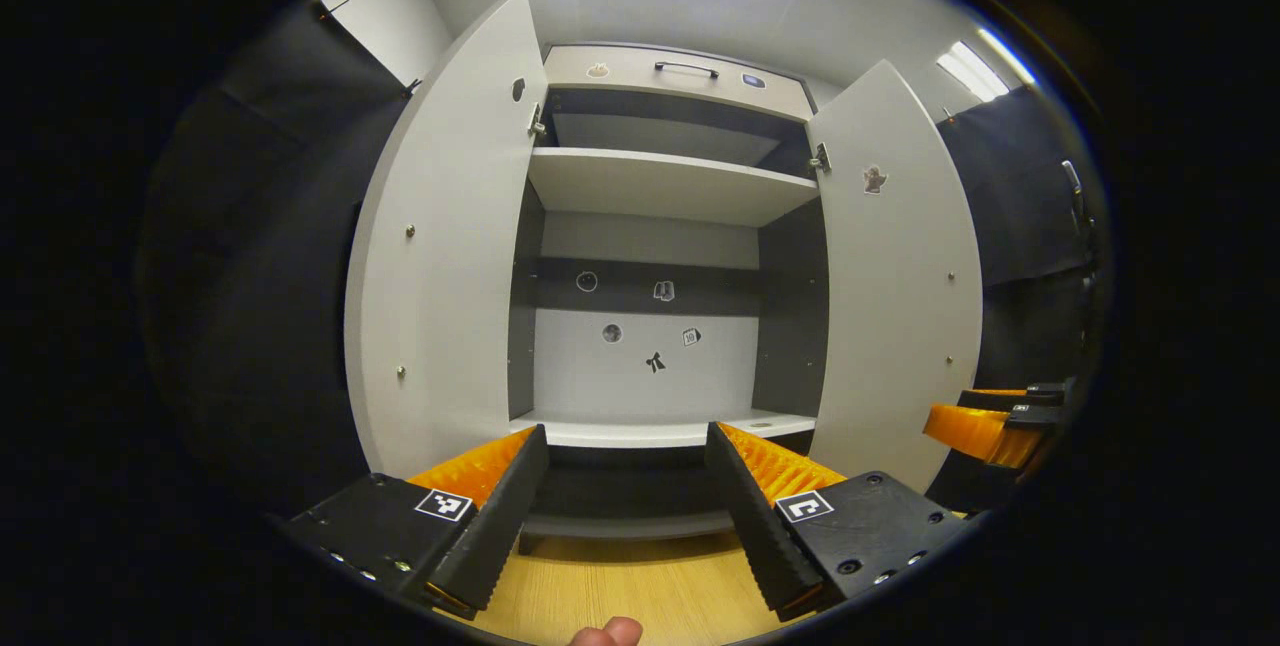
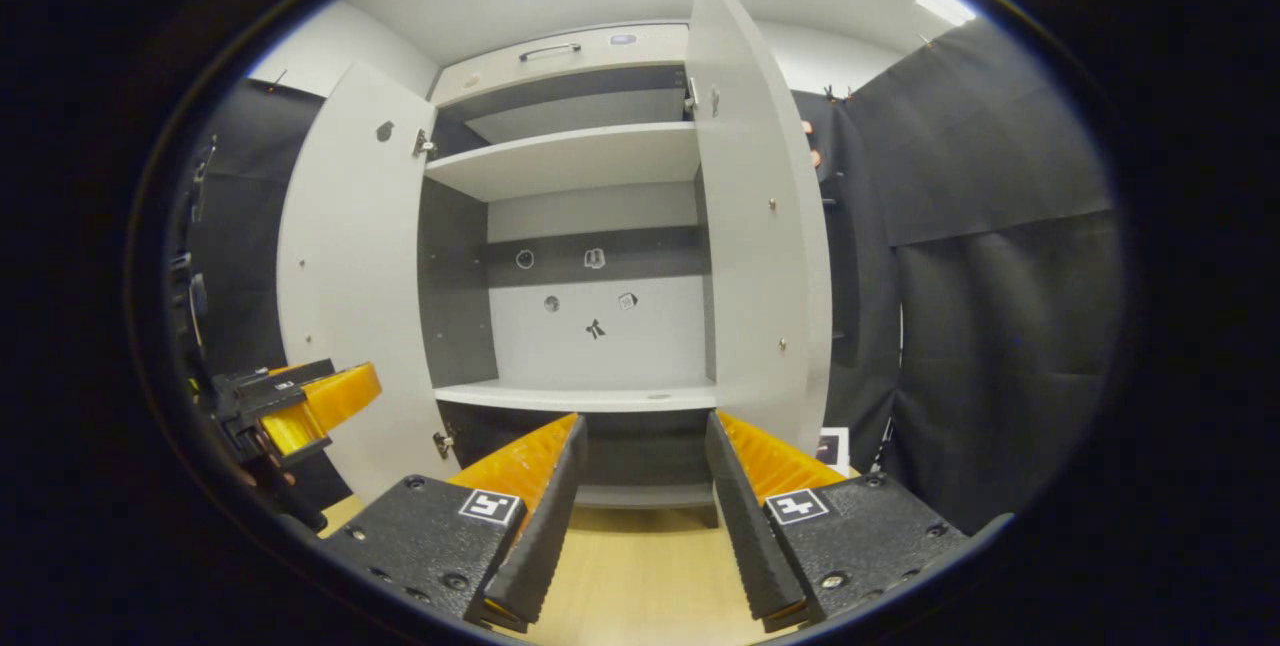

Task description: Open the right door of the double-door shoe cabinet with the right hand, and open the left door with the left hand.

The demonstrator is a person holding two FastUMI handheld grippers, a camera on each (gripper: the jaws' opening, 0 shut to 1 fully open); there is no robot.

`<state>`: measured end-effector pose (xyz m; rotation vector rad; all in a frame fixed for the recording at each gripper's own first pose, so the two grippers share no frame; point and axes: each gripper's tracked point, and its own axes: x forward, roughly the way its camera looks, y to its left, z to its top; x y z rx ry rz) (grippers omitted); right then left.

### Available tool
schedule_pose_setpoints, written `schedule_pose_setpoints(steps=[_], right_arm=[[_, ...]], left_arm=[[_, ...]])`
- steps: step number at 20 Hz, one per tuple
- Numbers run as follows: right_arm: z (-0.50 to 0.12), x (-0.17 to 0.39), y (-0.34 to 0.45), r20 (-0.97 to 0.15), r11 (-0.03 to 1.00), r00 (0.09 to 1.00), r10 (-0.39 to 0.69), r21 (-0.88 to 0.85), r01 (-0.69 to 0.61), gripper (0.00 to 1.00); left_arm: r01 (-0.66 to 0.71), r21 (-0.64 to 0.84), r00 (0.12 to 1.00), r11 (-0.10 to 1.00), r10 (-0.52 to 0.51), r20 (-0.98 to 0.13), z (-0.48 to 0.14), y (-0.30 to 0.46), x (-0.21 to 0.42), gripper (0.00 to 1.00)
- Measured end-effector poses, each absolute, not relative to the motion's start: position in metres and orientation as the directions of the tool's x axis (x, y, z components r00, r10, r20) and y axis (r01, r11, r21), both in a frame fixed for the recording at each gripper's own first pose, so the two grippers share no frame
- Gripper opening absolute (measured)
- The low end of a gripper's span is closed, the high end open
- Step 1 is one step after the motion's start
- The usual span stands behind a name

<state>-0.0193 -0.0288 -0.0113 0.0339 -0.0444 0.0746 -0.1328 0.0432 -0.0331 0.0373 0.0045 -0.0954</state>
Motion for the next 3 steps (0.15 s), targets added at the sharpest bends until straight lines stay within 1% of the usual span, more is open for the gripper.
schedule_pose_setpoints(steps=[2, 3], right_arm=[[-0.0115, -0.0195, -0.0278, 0.044, 0.997, 0.996, 0.074, 0.033, -0.075, 0.75], [-0.0115, -0.0196, -0.0271, 0.043, 0.996, 0.996, 0.075, 0.035, -0.076, 0.74]], left_arm=[[0.098, 0.030, 0.995, 0.995, -0.098, -0.009, -0.0335, 0.0437, -0.1323, 0.94], [0.098, 0.027, 0.995, 0.995, -0.097, -0.010, -0.0331, 0.0444, -0.1319, 0.94]])
